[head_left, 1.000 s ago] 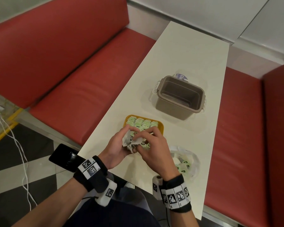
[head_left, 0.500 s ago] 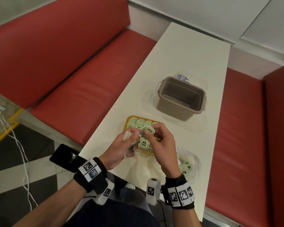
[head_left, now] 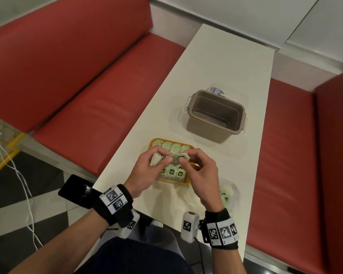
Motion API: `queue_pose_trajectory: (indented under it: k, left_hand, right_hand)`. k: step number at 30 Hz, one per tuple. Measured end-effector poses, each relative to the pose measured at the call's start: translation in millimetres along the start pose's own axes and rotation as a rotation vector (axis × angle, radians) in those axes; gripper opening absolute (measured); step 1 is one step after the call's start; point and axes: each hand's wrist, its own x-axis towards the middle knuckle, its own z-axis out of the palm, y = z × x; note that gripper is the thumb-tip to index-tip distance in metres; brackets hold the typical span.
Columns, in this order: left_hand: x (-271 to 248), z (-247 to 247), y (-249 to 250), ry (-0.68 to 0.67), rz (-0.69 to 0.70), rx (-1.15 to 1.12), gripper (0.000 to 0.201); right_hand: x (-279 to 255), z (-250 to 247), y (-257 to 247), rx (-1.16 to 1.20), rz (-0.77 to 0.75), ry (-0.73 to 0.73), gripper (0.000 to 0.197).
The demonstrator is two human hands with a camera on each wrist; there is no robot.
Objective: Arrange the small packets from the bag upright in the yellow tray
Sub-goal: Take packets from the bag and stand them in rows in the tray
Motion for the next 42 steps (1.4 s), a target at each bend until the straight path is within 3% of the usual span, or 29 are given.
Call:
queue_pose_trajectory:
  k: [3, 6, 10, 15, 21, 27, 32, 36, 42]
  left_hand:
    - [3, 2, -11, 0.046, -0.059, 0.025, 0.011]
    - [6, -7, -26, 0.180, -0.105, 0.141, 0.012]
    - [6, -25, -48, 0.344, -0.174, 0.275, 0.015]
    - [5, -44, -74, 0.416, -0.243, 0.418, 0.024]
    - [5, -48, -88, 0.405, -0.303, 0.480, 0.026]
    - [5, -48, -89, 0.393, -0.306, 0.494, 0.026]
    - [6, -48, -87, 0.381, -0.318, 0.500, 0.026]
    - [4, -49, -88, 0.382, -0.317, 0.505, 0.027]
    - [4, -49, -88, 0.380, -0.316, 0.493, 0.027]
  right_hand:
    - [8, -12, 9, -0.234, -0.051, 0.034, 0.013]
    - [19, -24, 33, -0.501, -0.042, 0.032, 0.013]
    - [29, -22, 67, -0.865, 0.009, -0.128, 0.017]
    - [30, 2, 91, -1.154, 0.013, -0.322, 0.017]
    - [32, 12, 93, -1.240, 0.049, -0.302, 0.027]
    - [37, 7, 79, -1.264, 0.074, -0.080, 0.020]
    - [50, 8, 86, -1.293, 0.277, -0.308, 0.037]
    - [47, 14, 96, -1.237, 0.263, -0.159, 0.010]
    - [39, 16, 103, -1.275, 0.285, -0.092, 0.039]
